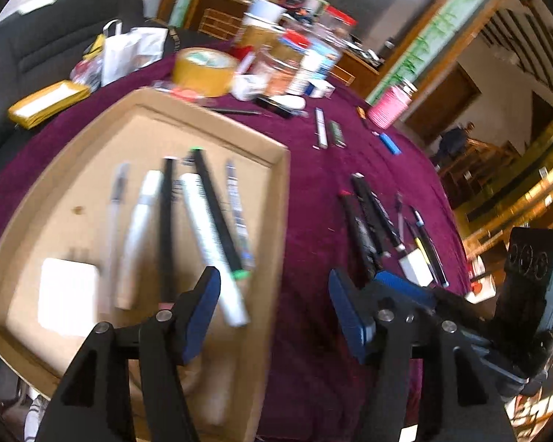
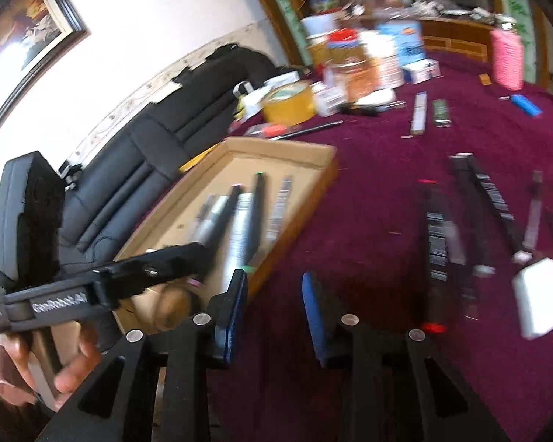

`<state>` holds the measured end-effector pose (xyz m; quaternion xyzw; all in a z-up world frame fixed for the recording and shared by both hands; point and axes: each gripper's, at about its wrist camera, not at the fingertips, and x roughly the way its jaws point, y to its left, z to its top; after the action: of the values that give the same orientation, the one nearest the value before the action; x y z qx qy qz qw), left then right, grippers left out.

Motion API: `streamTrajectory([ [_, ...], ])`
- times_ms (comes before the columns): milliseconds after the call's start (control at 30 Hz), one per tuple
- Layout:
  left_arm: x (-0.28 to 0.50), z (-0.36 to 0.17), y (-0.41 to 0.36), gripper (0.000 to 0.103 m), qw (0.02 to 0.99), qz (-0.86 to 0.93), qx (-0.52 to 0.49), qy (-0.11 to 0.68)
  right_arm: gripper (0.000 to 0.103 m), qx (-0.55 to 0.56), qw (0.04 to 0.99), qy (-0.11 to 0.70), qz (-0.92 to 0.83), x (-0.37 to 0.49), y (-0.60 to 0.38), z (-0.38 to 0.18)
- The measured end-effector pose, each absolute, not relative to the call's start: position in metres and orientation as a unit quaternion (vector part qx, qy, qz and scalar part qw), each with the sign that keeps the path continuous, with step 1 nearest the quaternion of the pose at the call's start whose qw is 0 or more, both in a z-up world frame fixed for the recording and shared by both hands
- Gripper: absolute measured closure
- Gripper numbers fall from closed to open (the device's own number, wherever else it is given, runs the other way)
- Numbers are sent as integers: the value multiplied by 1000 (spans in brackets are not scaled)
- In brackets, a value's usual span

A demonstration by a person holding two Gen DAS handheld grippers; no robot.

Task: Organize rigid objects
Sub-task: 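Move both open grippers back over the remaining pens on the table, then grasp the clear pen with the right gripper while the left gripper grasps the red-capped black marker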

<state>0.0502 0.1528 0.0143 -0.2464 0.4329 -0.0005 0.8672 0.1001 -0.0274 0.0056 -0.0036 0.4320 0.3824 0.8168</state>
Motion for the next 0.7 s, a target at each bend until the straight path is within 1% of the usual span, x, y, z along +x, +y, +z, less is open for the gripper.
streamTrajectory([
  [267,59,12,95,41,863,-33,-212,458,70,24,835,443,326,131,-99,5],
  [467,64,14,76,41,863,-34,-193,465,70,21,821,478,312,179,-103,-6],
  [567,66,16,71,41,866,-33,-186,463,70,-14,823,483,299,197,-91,-14],
  [633,69,14,70,41,864,-30,-188,467,74,-23,814,492,307,206,-86,-26],
  [700,72,11,68,41,860,-30,-187,473,83,-35,813,499,299,210,-83,-36],
])
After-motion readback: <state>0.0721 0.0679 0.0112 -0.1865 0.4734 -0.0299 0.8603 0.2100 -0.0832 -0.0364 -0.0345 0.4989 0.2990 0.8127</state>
